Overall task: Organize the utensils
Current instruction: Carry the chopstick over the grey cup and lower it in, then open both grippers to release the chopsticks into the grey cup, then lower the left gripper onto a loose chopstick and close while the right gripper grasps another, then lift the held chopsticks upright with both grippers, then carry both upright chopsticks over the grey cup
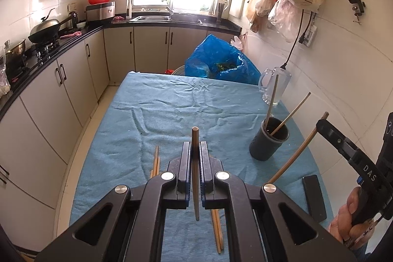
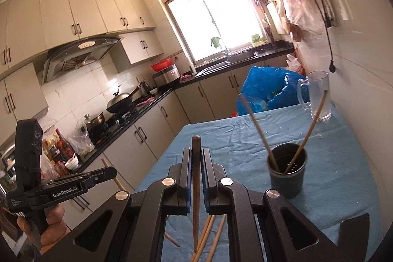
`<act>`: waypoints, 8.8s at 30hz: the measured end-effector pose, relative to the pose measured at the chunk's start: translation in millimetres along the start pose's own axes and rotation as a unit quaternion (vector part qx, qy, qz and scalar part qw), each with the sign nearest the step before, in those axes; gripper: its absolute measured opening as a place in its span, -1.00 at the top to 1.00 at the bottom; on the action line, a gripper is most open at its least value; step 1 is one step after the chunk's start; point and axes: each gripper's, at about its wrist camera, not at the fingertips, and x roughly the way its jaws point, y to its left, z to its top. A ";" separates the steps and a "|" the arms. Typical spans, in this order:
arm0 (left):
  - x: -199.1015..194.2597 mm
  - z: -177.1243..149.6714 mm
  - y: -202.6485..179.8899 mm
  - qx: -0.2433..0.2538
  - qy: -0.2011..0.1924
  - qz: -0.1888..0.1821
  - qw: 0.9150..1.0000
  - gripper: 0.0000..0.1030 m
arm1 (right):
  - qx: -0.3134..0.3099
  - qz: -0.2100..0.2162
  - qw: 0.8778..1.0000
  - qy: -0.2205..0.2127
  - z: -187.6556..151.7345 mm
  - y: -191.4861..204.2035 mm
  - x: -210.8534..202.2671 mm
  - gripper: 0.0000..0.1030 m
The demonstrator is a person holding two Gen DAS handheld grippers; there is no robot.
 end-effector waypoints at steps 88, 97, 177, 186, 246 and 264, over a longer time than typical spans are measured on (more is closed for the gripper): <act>-5.6 66.9 -91.8 0.041 -0.094 -0.020 0.995 -0.13 | -0.046 -0.119 0.990 -0.054 32.6 -57.7 -50.9 -0.27; 12.9 -9.1 8.9 -0.009 -0.022 0.059 0.998 -0.36 | -0.066 -0.073 0.991 0.090 -36.7 -26.9 18.4 -0.41; 231.3 -40.9 128.0 -0.063 0.172 -0.003 0.983 0.86 | -0.005 -0.096 0.937 0.336 -104.7 -14.0 266.7 0.83; 195.8 -25.6 113.7 -0.044 0.101 -0.019 0.994 0.86 | -0.042 -0.065 0.973 0.216 -64.4 15.0 201.6 0.83; 1.1 -17.8 9.3 -0.012 -0.022 -0.012 1.000 0.86 | -0.089 -0.011 0.995 -0.034 -19.6 44.7 -7.6 0.84; -13.4 -14.5 -8.0 0.001 -0.033 -0.024 0.999 0.86 | -0.065 -0.033 0.996 -0.060 -7.0 27.4 -35.4 0.84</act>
